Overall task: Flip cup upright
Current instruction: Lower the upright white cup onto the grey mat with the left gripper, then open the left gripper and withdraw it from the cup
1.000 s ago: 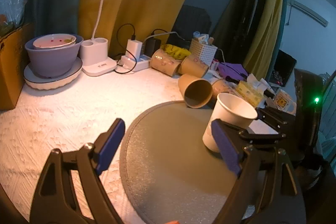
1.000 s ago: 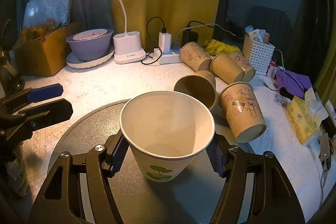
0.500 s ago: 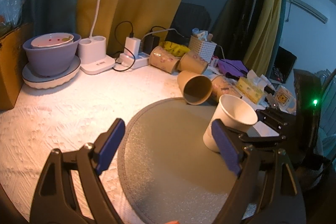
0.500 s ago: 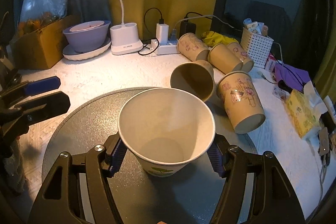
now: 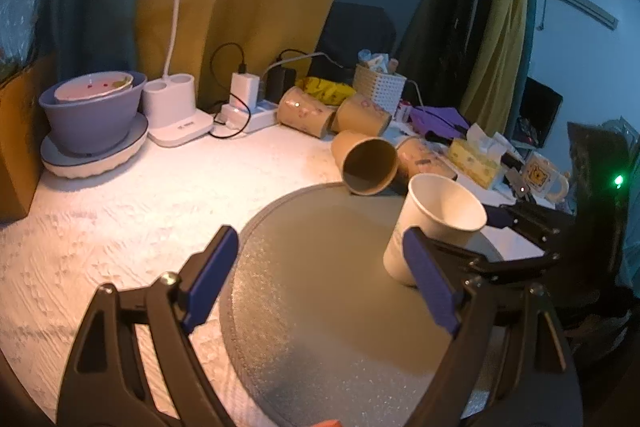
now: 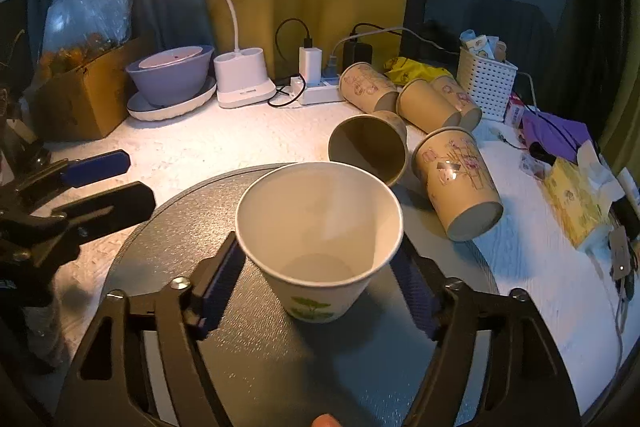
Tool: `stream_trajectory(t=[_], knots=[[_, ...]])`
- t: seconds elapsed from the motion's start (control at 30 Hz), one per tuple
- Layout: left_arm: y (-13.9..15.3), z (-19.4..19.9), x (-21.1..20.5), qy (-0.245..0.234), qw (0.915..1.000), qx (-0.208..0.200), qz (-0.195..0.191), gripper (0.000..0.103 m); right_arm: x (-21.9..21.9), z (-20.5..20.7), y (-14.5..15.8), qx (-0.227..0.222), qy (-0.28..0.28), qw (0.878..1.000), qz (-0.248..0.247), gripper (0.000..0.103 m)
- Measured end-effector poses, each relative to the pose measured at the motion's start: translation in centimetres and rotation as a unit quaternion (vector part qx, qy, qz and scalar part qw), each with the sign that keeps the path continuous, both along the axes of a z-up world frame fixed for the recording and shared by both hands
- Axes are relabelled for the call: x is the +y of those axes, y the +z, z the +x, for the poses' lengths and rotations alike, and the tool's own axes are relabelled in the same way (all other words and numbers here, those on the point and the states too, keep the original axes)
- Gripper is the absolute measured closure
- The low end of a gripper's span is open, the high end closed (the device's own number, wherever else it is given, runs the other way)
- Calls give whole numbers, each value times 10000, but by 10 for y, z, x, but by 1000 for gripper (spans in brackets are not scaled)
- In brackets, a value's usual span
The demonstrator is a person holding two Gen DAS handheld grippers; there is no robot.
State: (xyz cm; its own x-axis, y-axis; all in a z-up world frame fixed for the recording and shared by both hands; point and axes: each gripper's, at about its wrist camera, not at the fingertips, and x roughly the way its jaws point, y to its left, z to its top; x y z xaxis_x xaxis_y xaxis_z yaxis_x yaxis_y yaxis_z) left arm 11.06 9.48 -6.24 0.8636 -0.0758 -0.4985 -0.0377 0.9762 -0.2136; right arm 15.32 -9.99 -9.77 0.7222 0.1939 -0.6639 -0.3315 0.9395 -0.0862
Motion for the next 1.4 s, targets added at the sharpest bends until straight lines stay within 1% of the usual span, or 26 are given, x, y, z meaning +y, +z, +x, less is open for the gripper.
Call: stream_trajectory(t=[0.27,0.6,0.77,0.83,1.07,1.17,1.2,1.4], knots=[[4,-7,-15,-156,9991,-205,328,18,-14,-23,14,-69,-141,9998,95,25],[12,-20,-40,-605,9946,-525,666,17,-33,-55,38,-321,-371,9988,80,25],[21,-32,-49,-739,9909,-823,768,10,-41,-69,56,-542,-496,9973,61,25],[25,-38,-50,-789,9891,-954,792,9,-43,-76,64,-646,-534,9965,56,25],[47,-50,-50,-802,9862,-1197,820,8,-43,-98,87,-955,-608,9936,50,25],[58,-58,-48,-903,9833,-1379,766,8,-41,-106,96,-1055,-616,9925,74,25],[62,-63,-47,-904,9818,-1498,743,8,-40,-108,98,-1086,-616,9921,81,25],[76,-76,-43,-1030,9770,-1769,602,8,-34,-122,112,-1341,-601,9891,23,25]])
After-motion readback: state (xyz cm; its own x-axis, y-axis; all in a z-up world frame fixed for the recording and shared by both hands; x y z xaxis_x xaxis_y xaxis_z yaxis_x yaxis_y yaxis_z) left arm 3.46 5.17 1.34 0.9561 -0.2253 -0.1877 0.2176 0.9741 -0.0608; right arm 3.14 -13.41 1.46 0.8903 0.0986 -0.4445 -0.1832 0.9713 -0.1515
